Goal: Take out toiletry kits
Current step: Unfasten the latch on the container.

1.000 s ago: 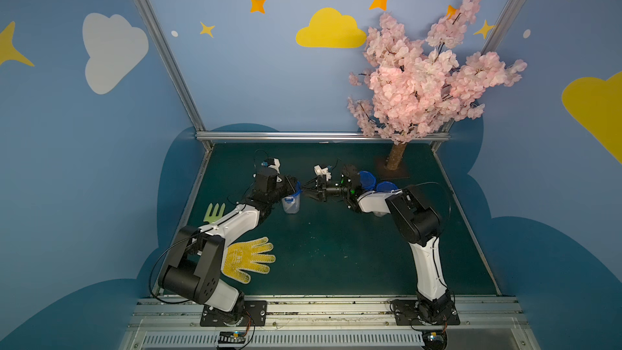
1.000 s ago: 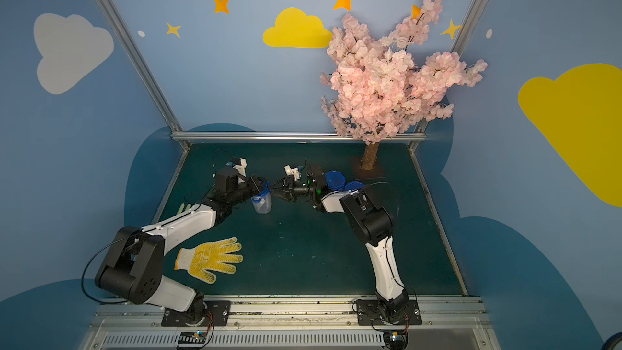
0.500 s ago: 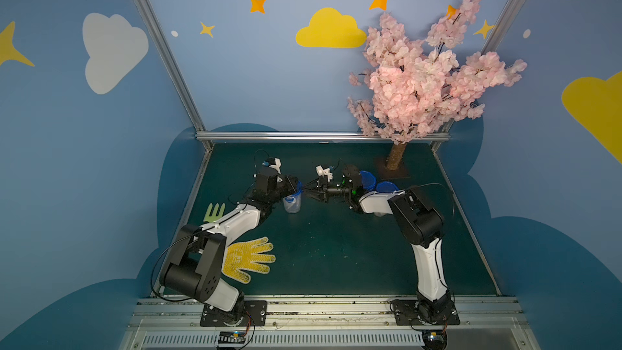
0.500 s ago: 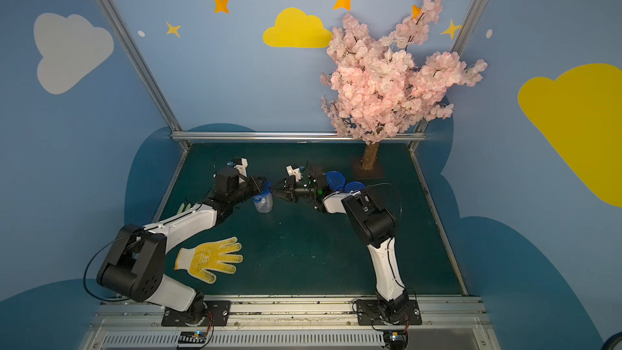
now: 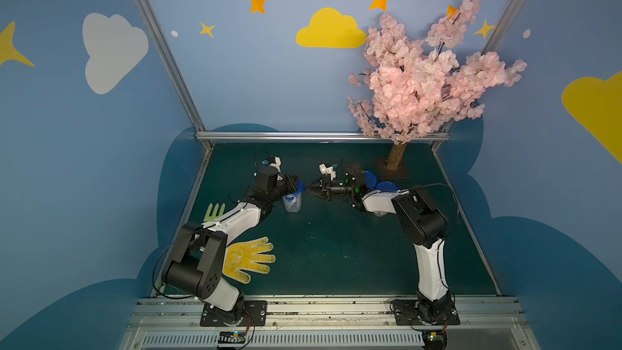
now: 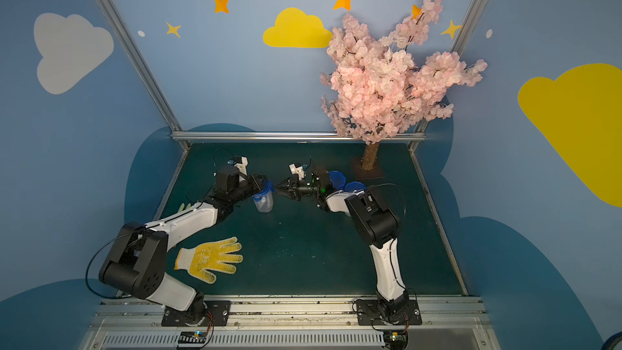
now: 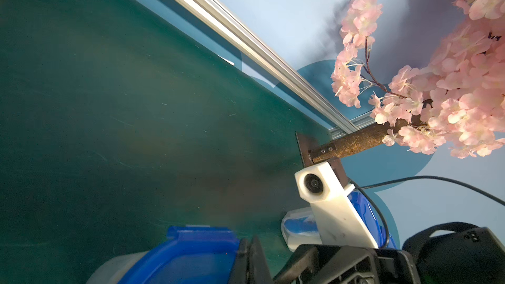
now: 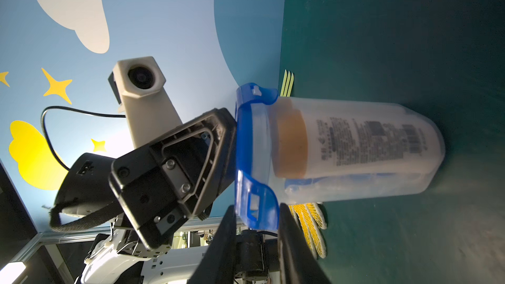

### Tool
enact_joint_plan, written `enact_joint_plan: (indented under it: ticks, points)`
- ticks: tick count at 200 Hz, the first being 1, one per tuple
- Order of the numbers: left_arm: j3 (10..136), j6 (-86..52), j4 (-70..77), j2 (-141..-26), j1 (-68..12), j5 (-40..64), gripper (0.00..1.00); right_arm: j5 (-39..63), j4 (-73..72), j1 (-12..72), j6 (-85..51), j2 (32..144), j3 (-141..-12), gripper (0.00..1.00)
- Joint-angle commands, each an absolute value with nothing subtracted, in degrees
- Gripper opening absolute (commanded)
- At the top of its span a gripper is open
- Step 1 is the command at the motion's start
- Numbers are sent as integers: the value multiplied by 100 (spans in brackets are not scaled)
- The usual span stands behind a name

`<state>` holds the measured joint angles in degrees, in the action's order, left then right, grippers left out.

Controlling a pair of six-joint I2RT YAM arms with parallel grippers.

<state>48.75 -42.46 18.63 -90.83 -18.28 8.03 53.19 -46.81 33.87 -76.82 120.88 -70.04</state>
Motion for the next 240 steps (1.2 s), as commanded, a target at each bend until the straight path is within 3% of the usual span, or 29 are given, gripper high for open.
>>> enact_joint_plan:
  ticks: [1,66,90,119,141,158,240]
  points:
    - [4011,-3964,-1784,-10520,-1888,481,2,5589,-5346,3515,-7354,11367,-7188,26]
    - [4198,-3922,-2019,-10336,-1903,441,2,5487,-3988,3524,-6427,11012,-7317,27]
    - [4382,-3855,-2278,-10071,-1907,415,2,5376,-2738,3526,-5745,10823,-7586,26]
    - [4924,-3684,-2752,-9586,-1944,352,2,4850,-593,3517,-4448,10624,-8141,17]
    - [5508,-3570,-3085,-9238,-1988,273,2,4360,495,3507,-3806,10617,-8547,5]
    - [5924,-3524,-3245,-9069,-2024,289,2,4101,1095,3489,-3505,10744,-8893,0]
    - [6709,-3429,-3499,-8081,-2143,497,2,2963,3670,3613,-2358,11975,-11007,0]
